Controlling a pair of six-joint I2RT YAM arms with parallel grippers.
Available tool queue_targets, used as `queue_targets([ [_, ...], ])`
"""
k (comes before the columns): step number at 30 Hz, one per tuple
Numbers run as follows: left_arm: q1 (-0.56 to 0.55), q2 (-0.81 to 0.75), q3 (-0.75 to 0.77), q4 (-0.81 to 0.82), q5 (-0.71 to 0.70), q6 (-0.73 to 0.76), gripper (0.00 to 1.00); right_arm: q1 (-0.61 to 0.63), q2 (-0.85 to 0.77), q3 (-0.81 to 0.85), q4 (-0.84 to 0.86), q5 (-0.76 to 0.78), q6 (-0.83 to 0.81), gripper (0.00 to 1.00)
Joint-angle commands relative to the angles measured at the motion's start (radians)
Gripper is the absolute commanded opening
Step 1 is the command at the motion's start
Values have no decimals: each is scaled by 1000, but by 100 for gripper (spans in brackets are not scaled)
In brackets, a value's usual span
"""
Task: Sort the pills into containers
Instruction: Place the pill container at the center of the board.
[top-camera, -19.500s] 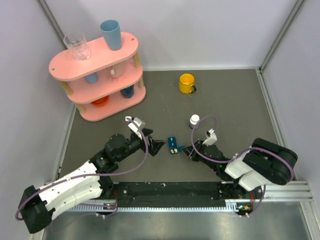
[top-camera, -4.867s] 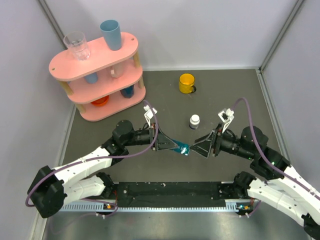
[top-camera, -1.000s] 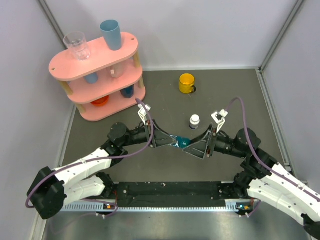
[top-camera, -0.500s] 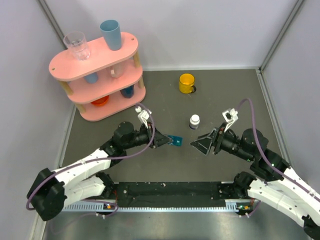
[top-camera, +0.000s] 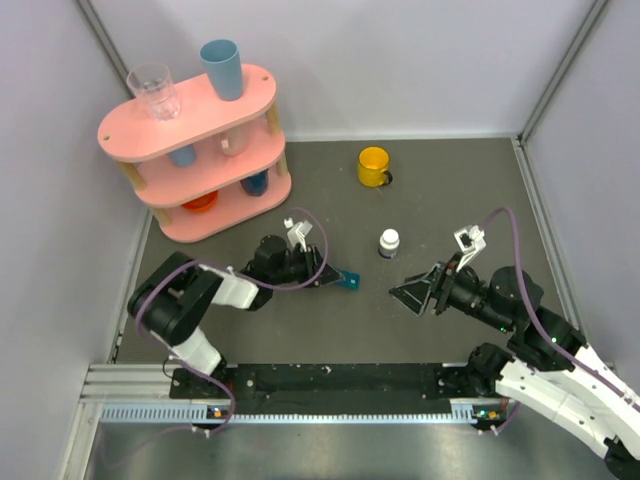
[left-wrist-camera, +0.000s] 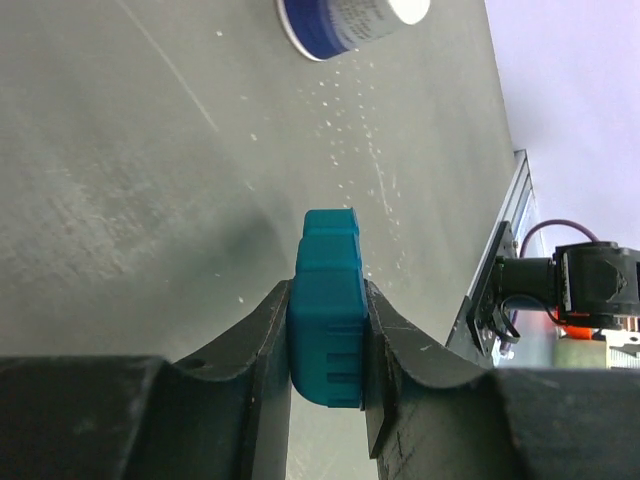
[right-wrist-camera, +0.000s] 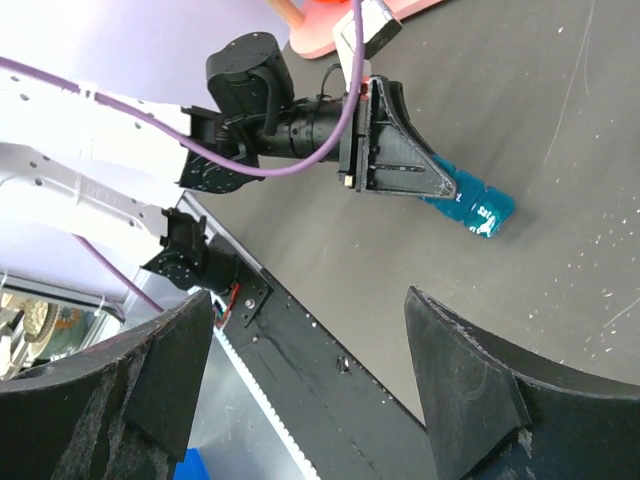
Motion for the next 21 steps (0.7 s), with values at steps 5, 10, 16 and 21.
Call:
queue_targets([
  [5,20,160,66,242,73,-42,12,7,-16,-6,-10,22,-21,77],
  [10,20,128,79,113,19,13,30,7,-13,-6,-16,31,-29,78],
  [16,20,109,89,12,-24,53,60,7,-8,-1,-16,36,-36,80],
  [21,20,86,105,-71,-70,85,78,8,-6,8,-27,39,-47,81],
])
